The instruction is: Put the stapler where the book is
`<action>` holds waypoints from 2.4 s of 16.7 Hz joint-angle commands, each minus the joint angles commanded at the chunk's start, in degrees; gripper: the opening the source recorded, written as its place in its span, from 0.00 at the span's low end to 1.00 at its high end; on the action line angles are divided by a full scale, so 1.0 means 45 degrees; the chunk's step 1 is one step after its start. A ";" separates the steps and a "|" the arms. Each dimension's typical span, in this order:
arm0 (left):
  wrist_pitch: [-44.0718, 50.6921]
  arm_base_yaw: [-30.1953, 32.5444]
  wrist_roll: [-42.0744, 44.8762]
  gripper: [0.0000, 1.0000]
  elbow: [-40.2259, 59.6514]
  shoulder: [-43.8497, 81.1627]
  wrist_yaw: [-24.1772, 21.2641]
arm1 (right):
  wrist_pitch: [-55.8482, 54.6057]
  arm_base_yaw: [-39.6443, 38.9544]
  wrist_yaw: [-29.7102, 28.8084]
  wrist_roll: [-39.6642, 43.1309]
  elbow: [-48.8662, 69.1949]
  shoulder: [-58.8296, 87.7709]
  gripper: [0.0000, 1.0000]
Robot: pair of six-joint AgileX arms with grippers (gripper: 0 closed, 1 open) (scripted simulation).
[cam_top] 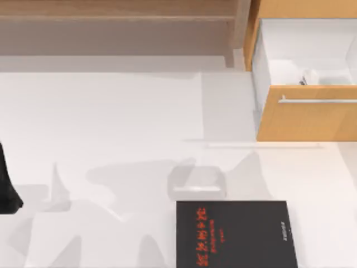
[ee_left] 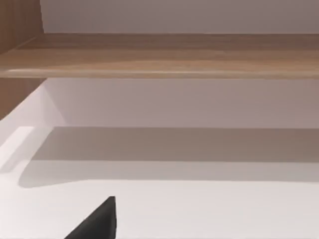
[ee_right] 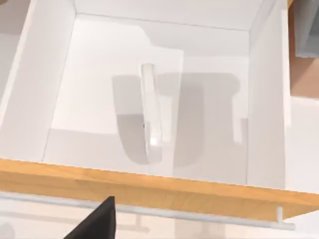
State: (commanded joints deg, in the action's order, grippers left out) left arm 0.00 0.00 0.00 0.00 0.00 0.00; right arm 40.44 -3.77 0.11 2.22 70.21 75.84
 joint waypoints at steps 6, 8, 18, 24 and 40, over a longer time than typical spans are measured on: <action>0.0000 0.0000 0.0000 1.00 0.0000 0.0000 0.0000 | 0.4007 -0.0468 0.0030 0.0253 0.7758 0.8770 1.00; 0.0000 0.0000 0.0000 1.00 0.0000 0.0000 0.0000 | 0.5127 -0.0586 0.0035 0.0329 0.9661 1.0862 1.00; 0.0000 0.0000 0.0000 1.00 0.0000 0.0000 0.0000 | 0.7285 -0.0746 0.0048 0.0469 1.2855 1.4064 1.00; 0.0000 0.0000 0.0000 1.00 0.0000 0.0000 0.0000 | 0.8076 -0.0977 0.0002 0.0222 1.2733 1.3103 1.00; 0.0000 0.0000 0.0000 1.00 0.0000 0.0000 0.0000 | 0.7952 -0.1128 -0.0013 0.0018 1.1874 1.2228 1.00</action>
State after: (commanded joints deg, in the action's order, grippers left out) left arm 0.00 0.00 0.00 0.00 0.00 0.00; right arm 76.22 -8.84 0.05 2.30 123.64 130.87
